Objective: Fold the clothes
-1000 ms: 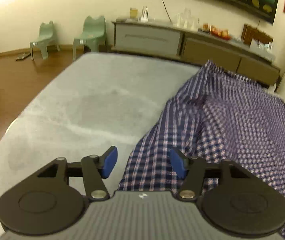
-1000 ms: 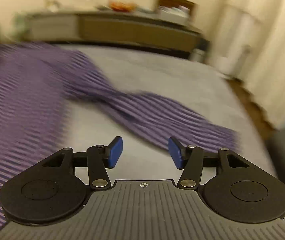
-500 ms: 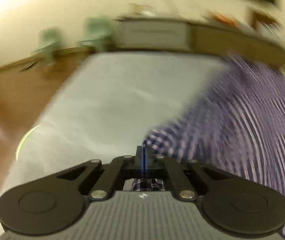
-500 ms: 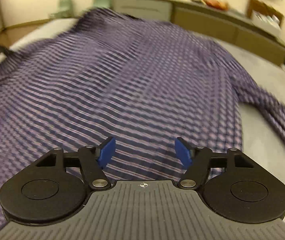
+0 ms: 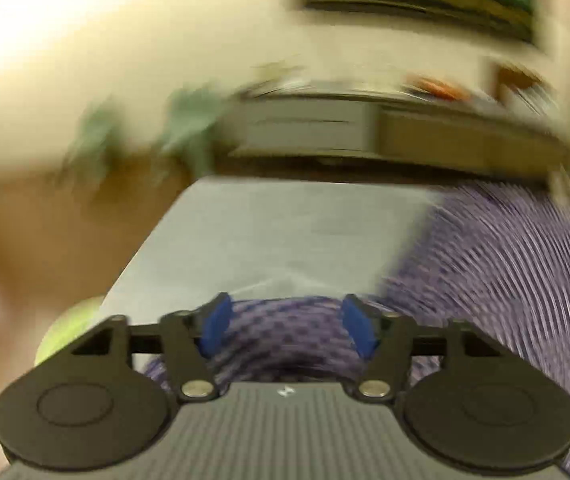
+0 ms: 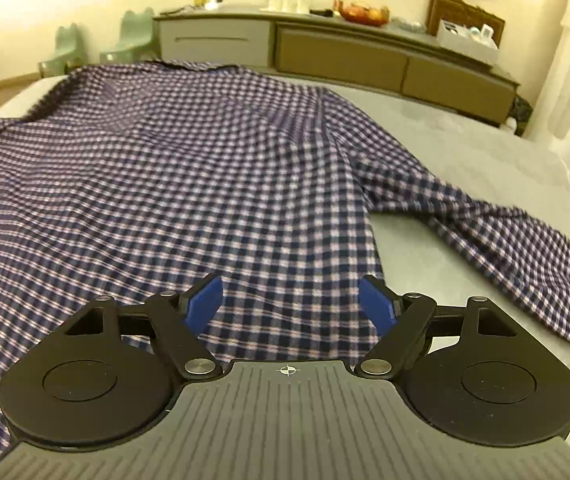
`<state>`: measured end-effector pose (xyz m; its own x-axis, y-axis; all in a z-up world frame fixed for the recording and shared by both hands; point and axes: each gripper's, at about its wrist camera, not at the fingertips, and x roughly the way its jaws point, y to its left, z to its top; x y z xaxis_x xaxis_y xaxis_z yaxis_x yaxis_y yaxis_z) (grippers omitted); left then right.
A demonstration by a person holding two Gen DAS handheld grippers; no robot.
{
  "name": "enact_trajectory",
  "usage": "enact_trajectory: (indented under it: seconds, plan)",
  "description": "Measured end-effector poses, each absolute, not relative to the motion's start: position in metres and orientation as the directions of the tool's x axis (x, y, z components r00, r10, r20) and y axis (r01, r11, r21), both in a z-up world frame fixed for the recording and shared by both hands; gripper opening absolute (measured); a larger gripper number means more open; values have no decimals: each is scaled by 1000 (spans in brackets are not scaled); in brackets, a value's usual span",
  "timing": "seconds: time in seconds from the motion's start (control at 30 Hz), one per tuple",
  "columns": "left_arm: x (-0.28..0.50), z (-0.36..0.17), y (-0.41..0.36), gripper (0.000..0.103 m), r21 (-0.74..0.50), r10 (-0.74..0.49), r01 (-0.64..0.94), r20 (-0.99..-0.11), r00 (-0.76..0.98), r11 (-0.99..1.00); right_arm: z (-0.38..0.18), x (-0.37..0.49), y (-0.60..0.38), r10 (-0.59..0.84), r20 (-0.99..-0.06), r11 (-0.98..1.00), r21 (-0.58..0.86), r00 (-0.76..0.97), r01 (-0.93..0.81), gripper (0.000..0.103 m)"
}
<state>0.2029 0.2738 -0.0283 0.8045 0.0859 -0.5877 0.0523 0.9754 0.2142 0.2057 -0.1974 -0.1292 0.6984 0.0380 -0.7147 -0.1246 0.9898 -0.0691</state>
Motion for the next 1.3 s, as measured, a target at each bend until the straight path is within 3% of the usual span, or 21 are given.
enact_trajectory:
  seconds: [0.07,0.2,0.27,0.3,0.33,0.37,0.43,0.53,0.63,0.73,0.87,1.03,1.1,1.2,1.3]
  plan:
    - [209,-45,245,73,314,81,139,-594,800,939,-127,206,-197,40,-717,989,-69,696,-128,80]
    - [233,-69,232,73,333,78,185,-639,765,925,-130,199,-202,19,-733,991,-75,680,-109,80]
    - [249,-74,244,53,292,79,159,-661,746,943,-134,203,-204,11,-737,992,-77,676,-100,80]
    - [257,-76,253,20,253,74,141,-683,727,957,-137,204,-205,12,-739,992,-78,674,-103,81]
    - [265,-78,262,5,215,68,121,-703,708,969,-139,205,-206,13,-741,991,-78,672,-106,81]
    - [271,-79,274,3,190,80,79,-708,701,979,-141,206,-206,15,-742,991,-77,670,-108,81]
    - [283,-78,304,3,101,115,-61,-706,699,993,-144,208,-207,20,-745,991,-75,667,-114,84]
    - [289,-79,354,5,-217,1,-232,-727,686,948,-149,212,-208,27,-749,990,-72,662,-122,90]
    - [283,-77,366,12,-295,-43,-253,-723,689,921,-150,216,-211,56,-766,990,-41,640,-135,90]
    - [275,-65,359,19,-251,-7,-240,-704,710,938,-131,227,-221,65,-741,988,-47,668,-149,88]
    - [274,-49,329,19,-132,38,-163,-653,756,978,-104,255,-265,6,-667,998,-40,745,-44,88]
    - [275,-51,294,23,51,143,-141,-609,781,989,-110,266,-341,-92,-700,991,9,709,137,88]
    - [278,-56,304,23,51,207,-223,-612,763,974,-112,263,-373,-116,-717,975,51,687,217,88]
    - [281,-63,327,21,-12,235,-316,-641,731,949,-102,237,-429,-70,-697,892,277,713,357,88]
    - [275,-59,344,21,-76,216,-347,-655,724,935,-89,213,-464,-149,-683,868,256,715,426,89]
